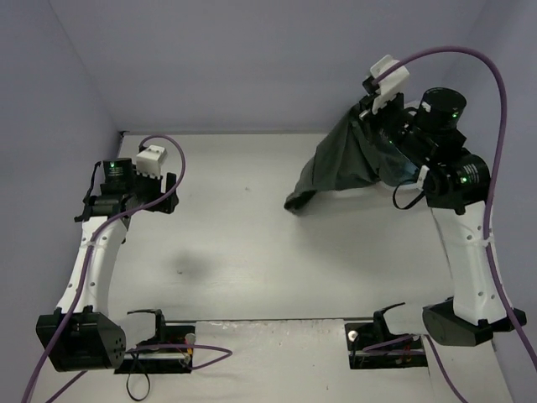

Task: Fold and stack the t-shirts
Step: Pick up the crumpled T-shirt from the bin, then move the crumpled T-shirt to the center of the board.

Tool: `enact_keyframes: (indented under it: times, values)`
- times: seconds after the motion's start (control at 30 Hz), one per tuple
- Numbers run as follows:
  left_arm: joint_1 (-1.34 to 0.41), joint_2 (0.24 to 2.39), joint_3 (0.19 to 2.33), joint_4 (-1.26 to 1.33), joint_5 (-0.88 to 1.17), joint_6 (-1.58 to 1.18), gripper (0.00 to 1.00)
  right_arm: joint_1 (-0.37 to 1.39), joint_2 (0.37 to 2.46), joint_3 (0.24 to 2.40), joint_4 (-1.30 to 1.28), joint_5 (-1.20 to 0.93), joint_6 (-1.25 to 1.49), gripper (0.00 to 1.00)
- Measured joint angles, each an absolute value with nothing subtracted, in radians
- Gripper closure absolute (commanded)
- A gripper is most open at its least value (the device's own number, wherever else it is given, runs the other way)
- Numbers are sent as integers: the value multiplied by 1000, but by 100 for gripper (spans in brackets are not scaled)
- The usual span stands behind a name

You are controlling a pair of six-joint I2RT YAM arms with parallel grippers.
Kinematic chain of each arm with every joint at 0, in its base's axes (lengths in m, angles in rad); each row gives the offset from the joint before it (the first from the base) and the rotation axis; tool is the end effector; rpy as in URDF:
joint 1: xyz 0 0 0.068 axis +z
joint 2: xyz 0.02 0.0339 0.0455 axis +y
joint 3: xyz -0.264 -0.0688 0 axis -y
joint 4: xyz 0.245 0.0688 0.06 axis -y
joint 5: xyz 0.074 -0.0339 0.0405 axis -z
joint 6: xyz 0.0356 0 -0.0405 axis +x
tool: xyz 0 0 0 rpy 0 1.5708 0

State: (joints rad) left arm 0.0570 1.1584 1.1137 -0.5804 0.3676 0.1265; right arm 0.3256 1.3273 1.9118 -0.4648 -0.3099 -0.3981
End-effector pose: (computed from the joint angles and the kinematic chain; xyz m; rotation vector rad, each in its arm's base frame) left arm 0.2489 0.0014 0.3416 0.2795 2.1453 -0.2977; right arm 0.2189 0.0854 0.5678 -0.7453 1.2542 0.1656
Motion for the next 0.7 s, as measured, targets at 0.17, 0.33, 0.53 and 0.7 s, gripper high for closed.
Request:
enact_keyframes:
  times: [0.17,0.33,0.53,0.7]
  values:
    - [57,1164,1100,-563,452,112,30,314,1332,1972,-491,-395,-391,100]
    - [49,1196,1101,-553,583,68,30,315,1390,2031,-506,-473,-374,100]
    - [25,1192,1109,-544,658,47,30,321,1515,2181,-520,-573,-326,100]
    - [25,1147,1100,-528,656,50,30,370,1584,2256,-520,-639,-288,100]
